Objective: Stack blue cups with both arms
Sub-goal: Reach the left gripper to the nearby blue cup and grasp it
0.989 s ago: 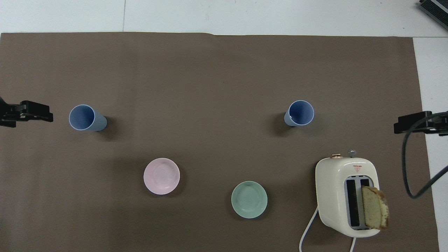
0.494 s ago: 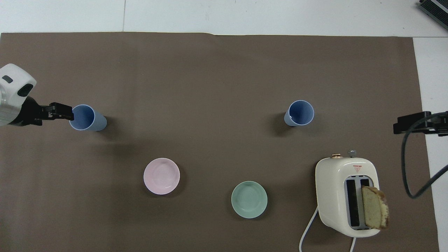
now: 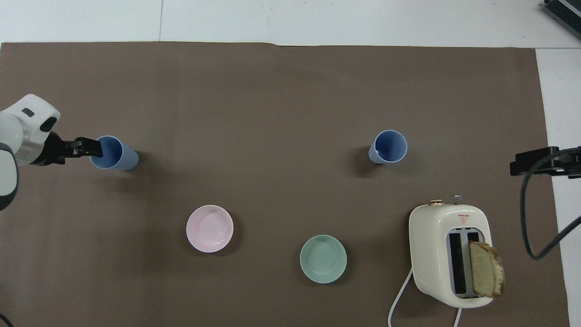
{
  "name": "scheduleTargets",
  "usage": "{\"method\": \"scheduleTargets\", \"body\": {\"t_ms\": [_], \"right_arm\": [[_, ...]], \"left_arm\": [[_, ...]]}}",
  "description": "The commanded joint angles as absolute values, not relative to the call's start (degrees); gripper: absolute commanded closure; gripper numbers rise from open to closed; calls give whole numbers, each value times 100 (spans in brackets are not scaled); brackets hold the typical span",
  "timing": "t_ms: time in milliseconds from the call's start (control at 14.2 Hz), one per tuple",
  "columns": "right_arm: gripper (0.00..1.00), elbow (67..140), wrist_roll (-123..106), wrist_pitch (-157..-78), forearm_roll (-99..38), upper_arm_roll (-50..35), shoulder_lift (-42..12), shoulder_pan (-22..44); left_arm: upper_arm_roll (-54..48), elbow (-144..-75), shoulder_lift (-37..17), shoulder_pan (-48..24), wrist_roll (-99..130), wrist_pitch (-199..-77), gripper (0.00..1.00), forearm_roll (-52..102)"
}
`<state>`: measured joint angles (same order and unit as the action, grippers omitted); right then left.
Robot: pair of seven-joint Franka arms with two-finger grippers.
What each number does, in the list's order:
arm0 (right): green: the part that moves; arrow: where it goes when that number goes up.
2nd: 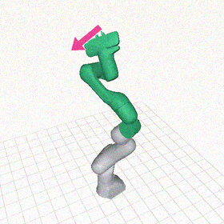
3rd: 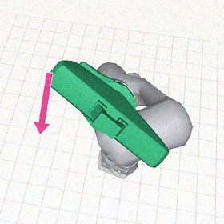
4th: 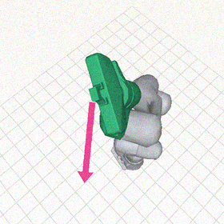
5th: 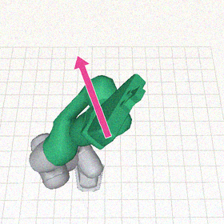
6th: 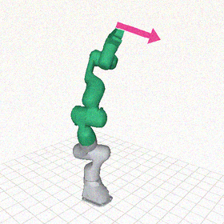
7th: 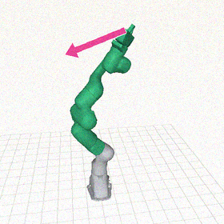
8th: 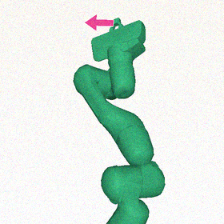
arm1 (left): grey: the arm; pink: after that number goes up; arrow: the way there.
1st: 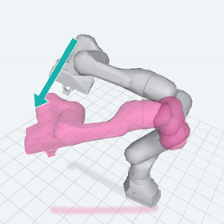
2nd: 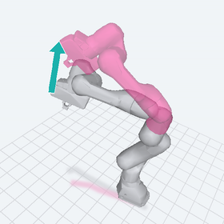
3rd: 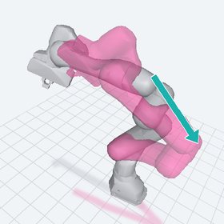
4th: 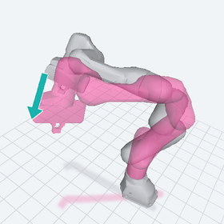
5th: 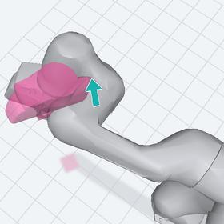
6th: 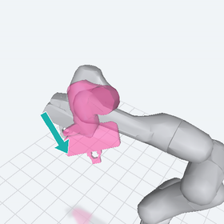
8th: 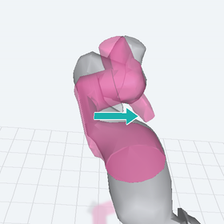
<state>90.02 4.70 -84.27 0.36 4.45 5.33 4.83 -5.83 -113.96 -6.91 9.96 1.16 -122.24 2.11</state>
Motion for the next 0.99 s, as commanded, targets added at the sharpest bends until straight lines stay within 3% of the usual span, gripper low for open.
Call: {"method": "scheduleTargets", "body": {"t_ms": [0,283,353,565,706,918], "right_arm": [[0,9167,352,-8481,9,431,677,413],[0,9176,360,-8481,9,422,677,413],[0,9176,360,-8473,9,431,677,413],[0,9184,360,-8481,9,431,677,413],[0,9193,369,-8481,9,422,703,413],[0,9220,369,-8481,9,422,712,413]], "left_arm": [[-615,-11584,-746,967,149,-12454,0,97],[-615,-11671,-747,958,123,-12480,2,97],[-615,-11698,-738,967,97,-12489,25,97],[-615,-11698,-940,906,62,-12647,66,97],[-615,-11672,-940,905,61,-12612,100,97],[-615,-11619,-958,905,61,-12612,100,97]]}}
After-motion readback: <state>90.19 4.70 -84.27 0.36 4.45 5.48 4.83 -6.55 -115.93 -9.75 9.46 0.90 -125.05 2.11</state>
